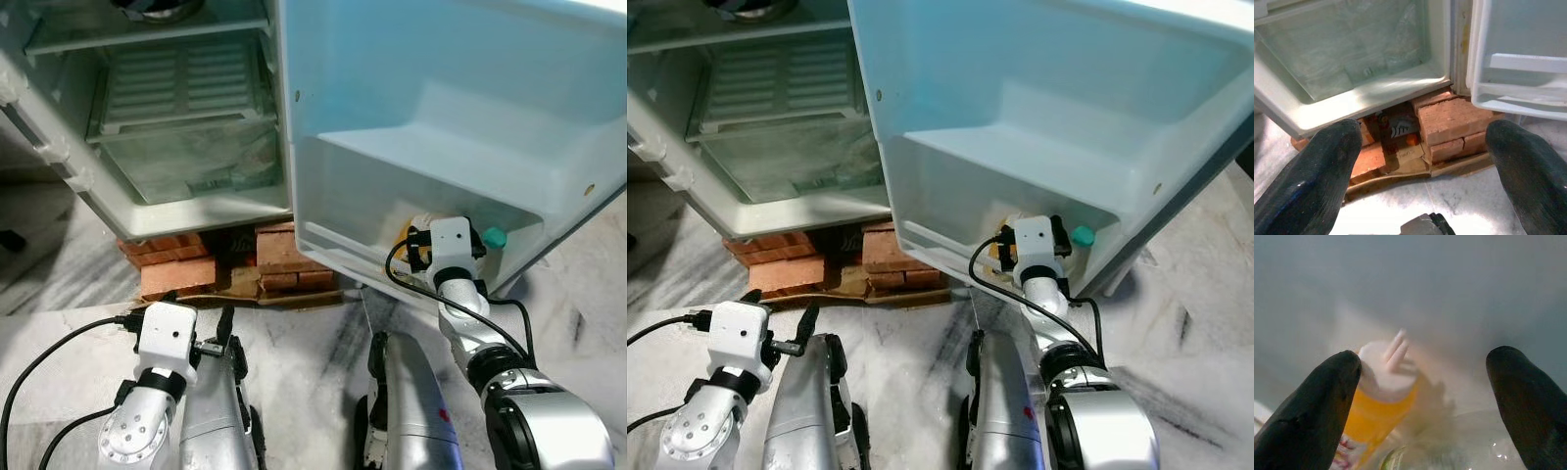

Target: Restocking fridge

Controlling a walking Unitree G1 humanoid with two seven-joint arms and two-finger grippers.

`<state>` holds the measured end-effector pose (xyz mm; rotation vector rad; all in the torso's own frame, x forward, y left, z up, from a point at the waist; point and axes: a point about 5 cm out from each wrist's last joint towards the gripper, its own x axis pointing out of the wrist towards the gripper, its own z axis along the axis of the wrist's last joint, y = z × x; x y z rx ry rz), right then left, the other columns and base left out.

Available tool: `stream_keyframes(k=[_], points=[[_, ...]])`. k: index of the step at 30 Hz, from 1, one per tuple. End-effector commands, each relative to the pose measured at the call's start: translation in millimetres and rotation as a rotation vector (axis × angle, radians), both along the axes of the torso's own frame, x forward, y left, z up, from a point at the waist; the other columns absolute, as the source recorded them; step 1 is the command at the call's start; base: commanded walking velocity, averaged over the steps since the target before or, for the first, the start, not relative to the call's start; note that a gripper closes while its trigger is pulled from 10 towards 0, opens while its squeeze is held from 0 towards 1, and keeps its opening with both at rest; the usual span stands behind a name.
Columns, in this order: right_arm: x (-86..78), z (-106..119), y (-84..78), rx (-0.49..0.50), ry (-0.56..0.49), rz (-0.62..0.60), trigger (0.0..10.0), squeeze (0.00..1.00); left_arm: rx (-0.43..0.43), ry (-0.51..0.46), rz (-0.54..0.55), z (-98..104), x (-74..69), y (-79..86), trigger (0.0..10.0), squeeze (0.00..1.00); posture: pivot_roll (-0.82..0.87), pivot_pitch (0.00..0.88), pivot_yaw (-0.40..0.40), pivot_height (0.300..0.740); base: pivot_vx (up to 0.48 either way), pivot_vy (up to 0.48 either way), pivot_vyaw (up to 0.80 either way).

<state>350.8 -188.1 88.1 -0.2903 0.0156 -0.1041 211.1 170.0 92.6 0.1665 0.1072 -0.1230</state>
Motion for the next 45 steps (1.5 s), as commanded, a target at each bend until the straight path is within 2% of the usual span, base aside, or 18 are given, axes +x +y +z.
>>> stream_keyframes(k=[1,7,9,13,14,16,22,26,27,28,29,30,34,38,42,45], points=[[-1.0,4,-2.0,0.000,-0.041,0.011,10.0,1.00,0.010,0.012,0.012,-4,0.4,3.7,10.0,0.00,0.10,0.126,0.020,0.529,0.000,0.000,0.00],[-0.5,12,-0.4,0.018,-0.098,0.035,10.0,1.00,0.006,-0.005,0.005,-4,8.9,2.9,10.0,0.00,0.08,0.092,0.027,0.529,0.000,0.000,0.00],[-4.2,19,2.8,0.083,-0.169,0.067,10.0,1.00,-0.003,-0.022,-0.009,-4,17.0,-0.3,10.0,0.00,0.07,0.063,0.027,0.529,0.000,0.000,0.00],[-10.7,21,6.1,0.125,-0.206,0.098,10.0,1.00,-0.008,-0.035,-0.016,-3,22.7,-2.2,10.0,0.00,0.06,0.036,0.026,0.529,0.000,0.000,0.00],[-21.2,18,10.6,0.171,-0.224,0.126,10.0,1.00,-0.013,-0.046,-0.016,-3,27.3,-2.9,10.0,0.00,0.06,0.011,0.025,0.529,0.000,0.000,0.00],[-30.3,16,14.2,0.203,-0.230,0.145,10.0,1.00,-0.019,-0.051,-0.015,-3,29.4,-2.7,10.0,0.00,0.05,0.001,0.026,0.529,0.000,0.000,0.00],[-57.9,7,17.8,0.255,-0.223,0.154,10.0,1.00,-0.032,-0.045,-0.016,-8,30.0,-3.3,10.0,0.00,0.03,0.000,0.028,0.529,0.000,0.000,0.00],[-73.7,0,15.1,0.263,-0.187,0.111,10.0,1.00,-0.039,-0.044,-0.023,-11,31.4,-5.6,10.0,0.00,0.02,0.000,0.033,0.529,0.000,0.000,0.00],[-78.6,-2,14.1,0.259,-0.172,0.094,10.0,0.45,-0.043,-0.044,-0.024,-13,32.5,-7.1,10.0,0.00,0.01,0.000,0.036,0.529,0.000,0.000,0.00],[-84.4,-3,14.3,0.267,-0.157,0.092,10.0,0.06,-0.047,-0.047,-0.022,-14,34.3,-9.1,10.0,0.00,0.00,0.000,0.036,0.529,0.000,0.000,0.00],[-86.6,-2,14.9,0.257,-0.165,0.101,10.0,0.00,-0.050,-0.048,-0.021,-14,34.9,-9.6,10.0,0.00,0.00,0.000,0.037,0.529,0.000,0.000,0.00],[-89.9,-1,15.0,0.213,-0.153,0.105,10.0,0.00,-0.055,-0.052,-0.022,-13,35.6,-10.5,10.0,0.00,-0.01,0.000,0.038,0.529,0.000,0.000,0.00],[-96.8,-2,15.6,0.251,-0.146,0.120,10.0,0.00,-0.057,-0.053,-0.020,-14,35.9,-10.2,10.0,0.00,-0.02,0.000,0.041,0.529,0.000,0.000,0.00],[-106.2,0,13.4,0.260,-0.138,0.094,10.0,0.00,-0.056,-0.033,-0.034,-19,33.1,-9.4,10.0,0.00,-0.04,0.000,0.057,0.554,0.000,0.000,0.00],[-104.9,4,13.5,0.255,-0.144,0.096,10.0,0.00,-0.055,-0.047,-0.039,-18,37.6,-9.8,10.0,0.00,-0.05,0.000,0.074,0.574,0.000,0.000,0.00],[-99.1,16,17.6,0.239,-0.174,0.156,10.0,0.00,-0.072,-0.070,-0.013,-13,45.8,-12.4,10.0,0.00,-0.04,0.000,0.065,0.589,0.000,0.000,0.00]])
